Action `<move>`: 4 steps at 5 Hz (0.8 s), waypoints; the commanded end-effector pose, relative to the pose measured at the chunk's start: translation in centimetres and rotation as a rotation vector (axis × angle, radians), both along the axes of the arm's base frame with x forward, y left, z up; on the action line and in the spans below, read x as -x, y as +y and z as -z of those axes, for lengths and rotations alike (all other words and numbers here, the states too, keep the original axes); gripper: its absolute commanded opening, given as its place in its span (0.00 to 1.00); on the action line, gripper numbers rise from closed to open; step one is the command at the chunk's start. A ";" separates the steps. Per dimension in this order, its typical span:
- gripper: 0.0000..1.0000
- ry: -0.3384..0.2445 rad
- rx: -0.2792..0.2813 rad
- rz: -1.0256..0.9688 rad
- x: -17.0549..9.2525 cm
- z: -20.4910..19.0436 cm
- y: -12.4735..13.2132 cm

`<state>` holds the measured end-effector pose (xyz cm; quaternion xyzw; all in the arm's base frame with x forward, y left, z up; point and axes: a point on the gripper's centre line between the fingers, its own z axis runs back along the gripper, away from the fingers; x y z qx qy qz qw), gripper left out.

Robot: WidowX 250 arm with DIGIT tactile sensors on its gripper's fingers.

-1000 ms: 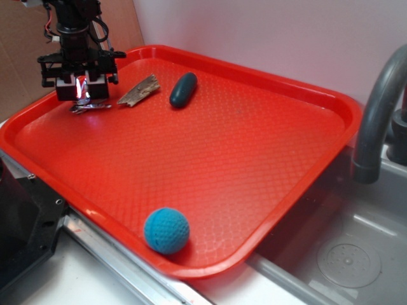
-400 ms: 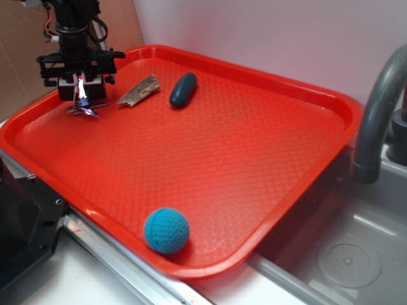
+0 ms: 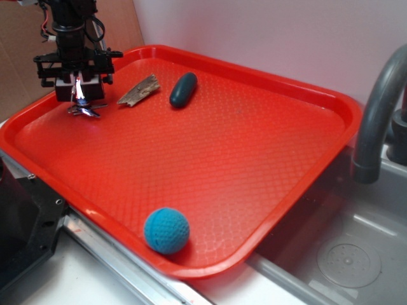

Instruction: Grab the silver keys.

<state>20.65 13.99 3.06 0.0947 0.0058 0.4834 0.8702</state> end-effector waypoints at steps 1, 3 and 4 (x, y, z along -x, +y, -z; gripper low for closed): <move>0.00 -0.207 0.096 0.274 -0.3 -11.3 -5.1; 0.00 -0.236 0.138 0.543 -1.0 -21.4 -11.4; 0.00 -0.231 0.150 0.642 -1.4 -25.2 -13.7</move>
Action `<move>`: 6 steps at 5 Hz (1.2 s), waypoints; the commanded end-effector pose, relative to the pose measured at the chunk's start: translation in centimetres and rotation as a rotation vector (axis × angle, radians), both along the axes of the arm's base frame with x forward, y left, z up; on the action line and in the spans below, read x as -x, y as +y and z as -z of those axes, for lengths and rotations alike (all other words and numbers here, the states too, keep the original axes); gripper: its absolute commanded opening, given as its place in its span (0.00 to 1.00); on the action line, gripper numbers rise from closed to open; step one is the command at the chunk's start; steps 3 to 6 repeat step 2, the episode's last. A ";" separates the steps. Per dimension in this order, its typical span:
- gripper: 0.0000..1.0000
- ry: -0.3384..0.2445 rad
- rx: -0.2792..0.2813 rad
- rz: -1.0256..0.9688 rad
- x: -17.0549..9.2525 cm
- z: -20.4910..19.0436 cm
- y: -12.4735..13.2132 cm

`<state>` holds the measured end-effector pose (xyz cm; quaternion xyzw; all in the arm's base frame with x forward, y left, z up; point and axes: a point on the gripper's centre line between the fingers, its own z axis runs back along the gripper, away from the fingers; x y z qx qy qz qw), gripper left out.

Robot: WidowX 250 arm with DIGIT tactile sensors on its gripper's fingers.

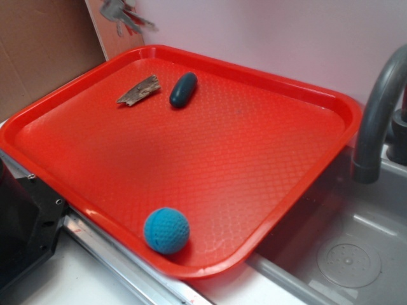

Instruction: Grab the silver keys.

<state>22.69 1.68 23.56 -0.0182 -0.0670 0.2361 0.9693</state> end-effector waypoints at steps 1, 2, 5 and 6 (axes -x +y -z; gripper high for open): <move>0.00 -0.034 0.011 0.161 0.5 -4.3 -2.6; 0.00 -0.022 0.004 0.168 0.4 -3.6 -2.5; 0.00 -0.022 0.004 0.168 0.4 -3.6 -2.5; 0.00 -0.022 0.004 0.168 0.4 -3.6 -2.5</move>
